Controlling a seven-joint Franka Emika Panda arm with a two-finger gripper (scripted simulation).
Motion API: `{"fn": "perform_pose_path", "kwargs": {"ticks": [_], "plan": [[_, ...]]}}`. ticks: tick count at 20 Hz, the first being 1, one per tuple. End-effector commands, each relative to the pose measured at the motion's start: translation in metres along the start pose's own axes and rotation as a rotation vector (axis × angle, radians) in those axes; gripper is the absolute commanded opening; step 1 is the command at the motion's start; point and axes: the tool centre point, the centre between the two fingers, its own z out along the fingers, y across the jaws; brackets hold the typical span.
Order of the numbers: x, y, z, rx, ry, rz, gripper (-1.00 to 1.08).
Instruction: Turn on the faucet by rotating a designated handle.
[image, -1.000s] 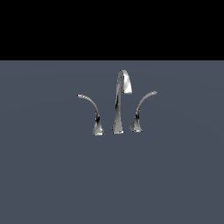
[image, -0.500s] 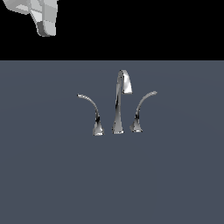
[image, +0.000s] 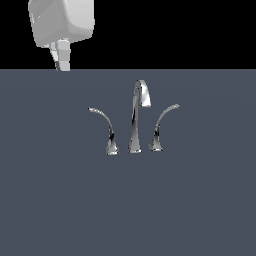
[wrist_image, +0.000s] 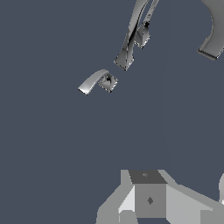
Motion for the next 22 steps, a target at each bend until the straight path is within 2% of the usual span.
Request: {"fn": "perform_pose_path", "kwargs": {"ticks": [1, 22], "plan": [[0.007, -0.011, 0.010, 0.003, 0.002, 0.052, -1.00], [0.083, -0.077, 0.091, 0.014, 0.027, 0.463, -1.00]]}}
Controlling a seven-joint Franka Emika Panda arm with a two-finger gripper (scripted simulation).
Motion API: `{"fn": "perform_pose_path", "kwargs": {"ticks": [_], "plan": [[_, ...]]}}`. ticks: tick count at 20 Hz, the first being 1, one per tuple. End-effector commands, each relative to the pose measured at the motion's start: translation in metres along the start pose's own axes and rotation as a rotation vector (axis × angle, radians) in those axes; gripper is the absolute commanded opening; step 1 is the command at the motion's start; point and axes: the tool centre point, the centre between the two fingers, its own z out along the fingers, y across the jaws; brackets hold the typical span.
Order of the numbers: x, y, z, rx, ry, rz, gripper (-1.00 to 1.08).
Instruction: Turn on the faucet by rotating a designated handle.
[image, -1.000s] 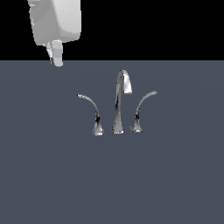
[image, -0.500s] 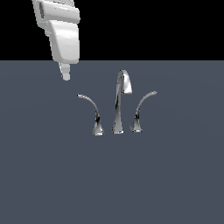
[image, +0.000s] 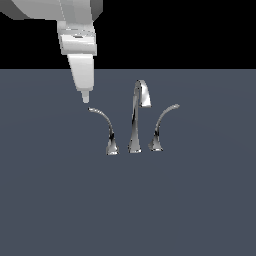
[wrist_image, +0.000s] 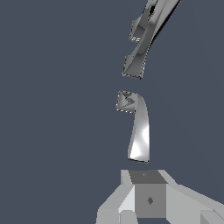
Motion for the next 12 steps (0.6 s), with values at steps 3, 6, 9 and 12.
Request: {"fn": "perform_pose_path", "kwargs": {"ticks": [3, 6, 9, 12], "plan": [[0.012, -0.016, 0.016, 0.002, 0.007, 0.081, -1.00], [0.019, -0.024, 0.024, 0.003, 0.010, 0.124, -1.00], [0.026, -0.030, 0.030, 0.003, 0.012, 0.159, -1.00], [0.030, -0.034, 0.035, 0.004, 0.014, 0.183, -1.00]]}}
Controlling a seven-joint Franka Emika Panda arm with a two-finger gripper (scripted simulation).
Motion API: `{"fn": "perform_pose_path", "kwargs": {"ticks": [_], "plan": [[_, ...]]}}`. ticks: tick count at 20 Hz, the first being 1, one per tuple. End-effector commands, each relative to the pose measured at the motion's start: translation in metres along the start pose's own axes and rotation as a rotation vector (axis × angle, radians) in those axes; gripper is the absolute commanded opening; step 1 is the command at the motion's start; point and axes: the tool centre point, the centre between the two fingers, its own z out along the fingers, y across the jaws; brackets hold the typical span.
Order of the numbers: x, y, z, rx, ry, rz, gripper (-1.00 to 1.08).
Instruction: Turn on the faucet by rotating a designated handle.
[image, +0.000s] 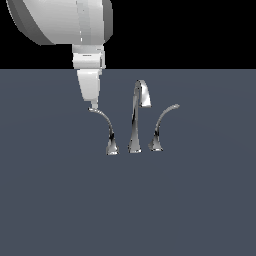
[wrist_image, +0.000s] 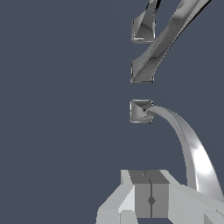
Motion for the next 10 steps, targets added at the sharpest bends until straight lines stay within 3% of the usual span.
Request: {"fn": "perform_pose_path", "kwargs": {"ticks": [1, 10], "plan": [[0.0033, -0.0037, 0.0039, 0.000, 0.001, 0.020, -1.00], [0.0036, -0.0024, 0.0054, 0.000, 0.001, 0.029, -1.00]]}}
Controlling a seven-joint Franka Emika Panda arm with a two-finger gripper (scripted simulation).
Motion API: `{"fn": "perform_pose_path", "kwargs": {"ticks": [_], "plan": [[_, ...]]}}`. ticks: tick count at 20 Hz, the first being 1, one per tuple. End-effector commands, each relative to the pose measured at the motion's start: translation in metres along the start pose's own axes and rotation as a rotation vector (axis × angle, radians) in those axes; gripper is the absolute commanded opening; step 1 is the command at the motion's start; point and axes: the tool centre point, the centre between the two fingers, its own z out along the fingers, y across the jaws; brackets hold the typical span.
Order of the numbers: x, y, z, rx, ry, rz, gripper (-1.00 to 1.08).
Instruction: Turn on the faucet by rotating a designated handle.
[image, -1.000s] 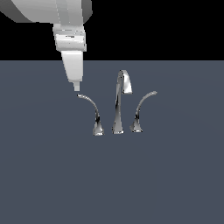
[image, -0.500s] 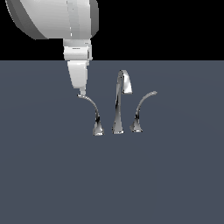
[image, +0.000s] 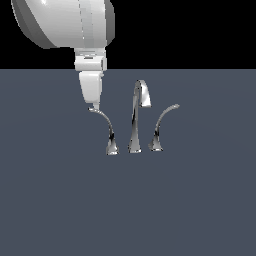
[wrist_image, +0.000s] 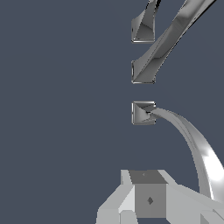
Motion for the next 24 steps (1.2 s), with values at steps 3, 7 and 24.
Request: {"fn": "perform_pose_path", "kwargs": {"ticks": [3, 7, 24], "plan": [[-0.005, 0.011, 0.000, 0.000, 0.000, 0.000, -1.00], [-0.010, 0.023, 0.000, 0.000, 0.000, 0.000, -1.00], [-0.004, 0.062, 0.000, 0.005, -0.001, 0.006, -1.00]]}}
